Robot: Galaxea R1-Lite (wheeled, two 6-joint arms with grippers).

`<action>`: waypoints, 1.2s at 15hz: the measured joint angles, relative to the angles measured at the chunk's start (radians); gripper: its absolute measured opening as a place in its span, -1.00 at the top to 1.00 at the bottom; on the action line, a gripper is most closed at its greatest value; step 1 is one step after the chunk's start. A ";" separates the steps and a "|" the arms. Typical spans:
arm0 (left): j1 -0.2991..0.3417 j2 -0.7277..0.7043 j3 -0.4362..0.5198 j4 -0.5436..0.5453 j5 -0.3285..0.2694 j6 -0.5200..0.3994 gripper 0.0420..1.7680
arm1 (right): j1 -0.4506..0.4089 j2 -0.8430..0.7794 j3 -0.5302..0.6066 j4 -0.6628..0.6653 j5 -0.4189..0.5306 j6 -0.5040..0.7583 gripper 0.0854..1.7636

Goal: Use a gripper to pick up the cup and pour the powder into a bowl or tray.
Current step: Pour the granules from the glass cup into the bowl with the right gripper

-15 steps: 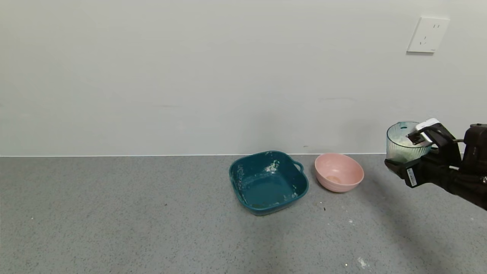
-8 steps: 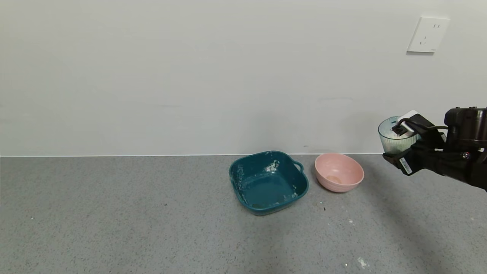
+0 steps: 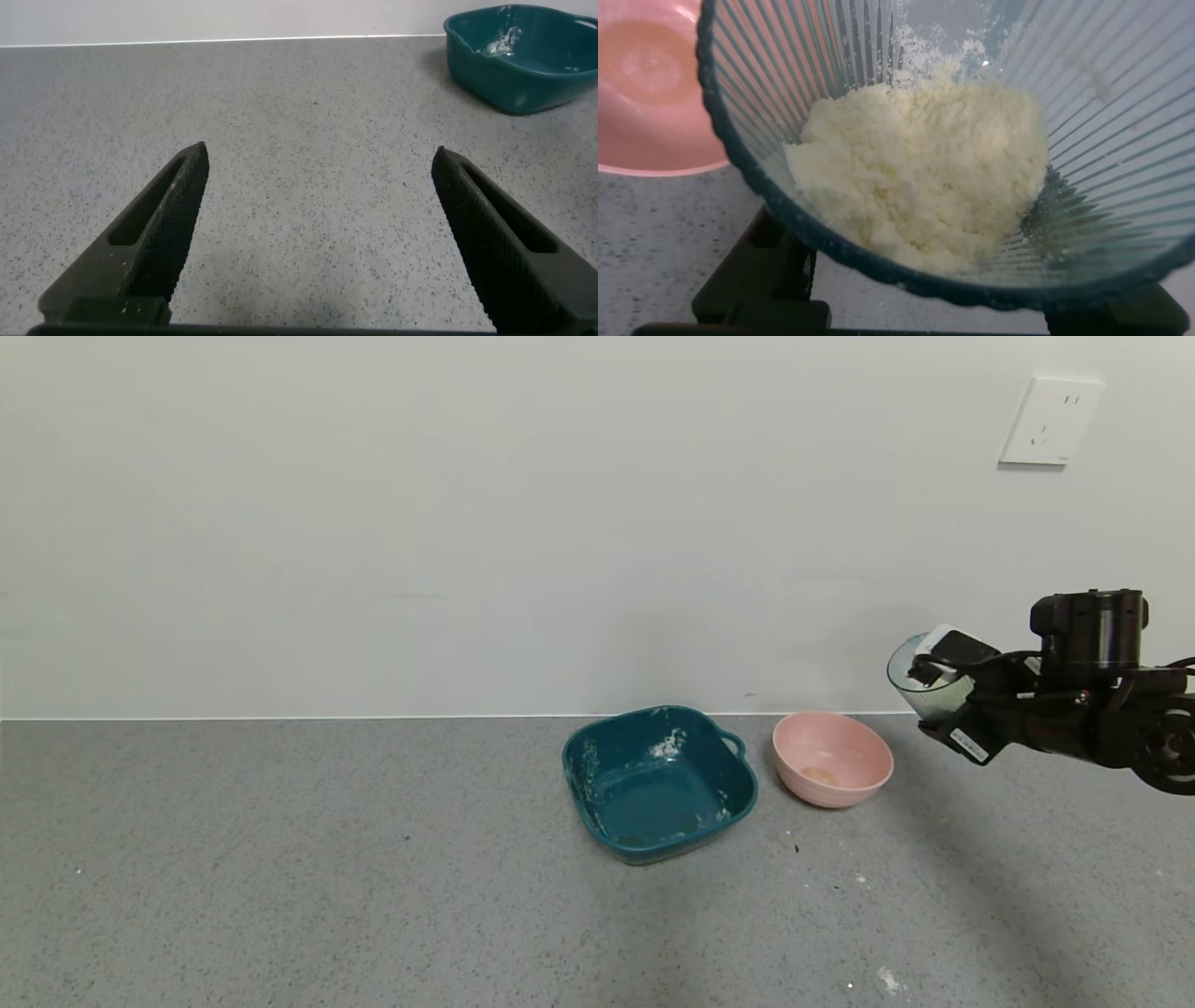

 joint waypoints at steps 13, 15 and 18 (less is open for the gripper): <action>0.000 0.000 0.000 0.000 0.000 0.000 -0.94 | 0.029 0.098 -0.083 -0.010 -0.170 -0.406 -0.46; 0.000 0.000 0.000 0.000 0.000 0.000 -0.94 | 0.046 0.106 -0.087 -0.013 -0.194 -0.464 -0.46; 0.000 0.000 0.000 0.000 0.000 0.000 -0.94 | 0.066 0.115 -0.095 -0.014 -0.231 -0.530 -0.46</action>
